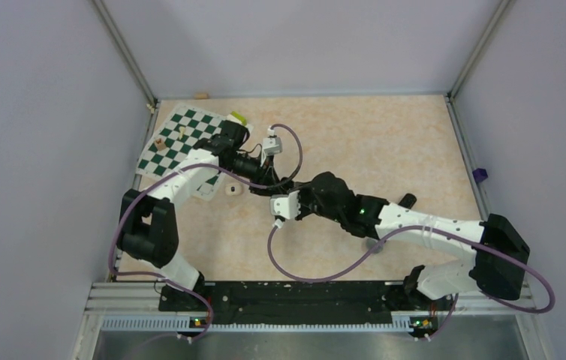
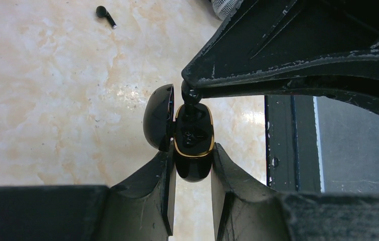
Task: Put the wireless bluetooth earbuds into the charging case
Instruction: Place the earbud in the charging case.
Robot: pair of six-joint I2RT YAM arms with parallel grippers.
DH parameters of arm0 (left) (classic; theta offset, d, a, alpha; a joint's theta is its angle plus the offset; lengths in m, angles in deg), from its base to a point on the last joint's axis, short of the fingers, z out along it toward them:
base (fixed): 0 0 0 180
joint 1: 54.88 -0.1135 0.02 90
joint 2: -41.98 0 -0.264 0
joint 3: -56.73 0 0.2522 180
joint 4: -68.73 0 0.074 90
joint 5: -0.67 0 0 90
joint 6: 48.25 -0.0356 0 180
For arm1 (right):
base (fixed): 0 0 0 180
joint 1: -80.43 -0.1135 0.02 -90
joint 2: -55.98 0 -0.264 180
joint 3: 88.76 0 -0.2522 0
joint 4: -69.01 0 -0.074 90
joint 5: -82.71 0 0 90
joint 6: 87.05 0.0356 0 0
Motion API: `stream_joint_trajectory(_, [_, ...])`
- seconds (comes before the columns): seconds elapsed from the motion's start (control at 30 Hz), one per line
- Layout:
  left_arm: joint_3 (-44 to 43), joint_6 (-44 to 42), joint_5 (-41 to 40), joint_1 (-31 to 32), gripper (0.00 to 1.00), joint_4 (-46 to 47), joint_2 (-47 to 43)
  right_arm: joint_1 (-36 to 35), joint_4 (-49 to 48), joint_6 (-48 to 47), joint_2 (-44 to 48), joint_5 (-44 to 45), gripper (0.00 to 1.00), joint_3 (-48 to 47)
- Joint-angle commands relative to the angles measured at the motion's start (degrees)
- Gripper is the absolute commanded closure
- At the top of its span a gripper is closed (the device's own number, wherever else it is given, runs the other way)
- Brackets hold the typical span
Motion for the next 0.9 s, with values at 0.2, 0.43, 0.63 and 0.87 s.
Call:
stream_joint_trajectory(0.2, [0.0, -0.7, 3.4, 0.1, 1.0, 1.0, -2.5, -1.8, -1.7, -1.1, -1.5, 0.4, 0.97, 1.0])
stream_joint_trajectory(0.43, [0.1, -0.6, 3.2, 0.1, 1.0, 1.0, -3.2, -2.3, -0.5, 3.4, -4.6, -0.5, 0.98, -1.3])
stream_joint_trajectory(0.63, [0.6, -0.9, 2.9, 0.1, 1.0, 1.3, -4.6, -2.5, 1.0, 7.2, -5.7, -1.7, 0.98, -3.5])
stream_joint_trajectory(0.87, [1.0, -1.0, 2.4, 0.1, 1.0, 1.7, -4.5, -2.5, 4.3, 8.0, -4.3, -3.1, 0.73, -5.2])
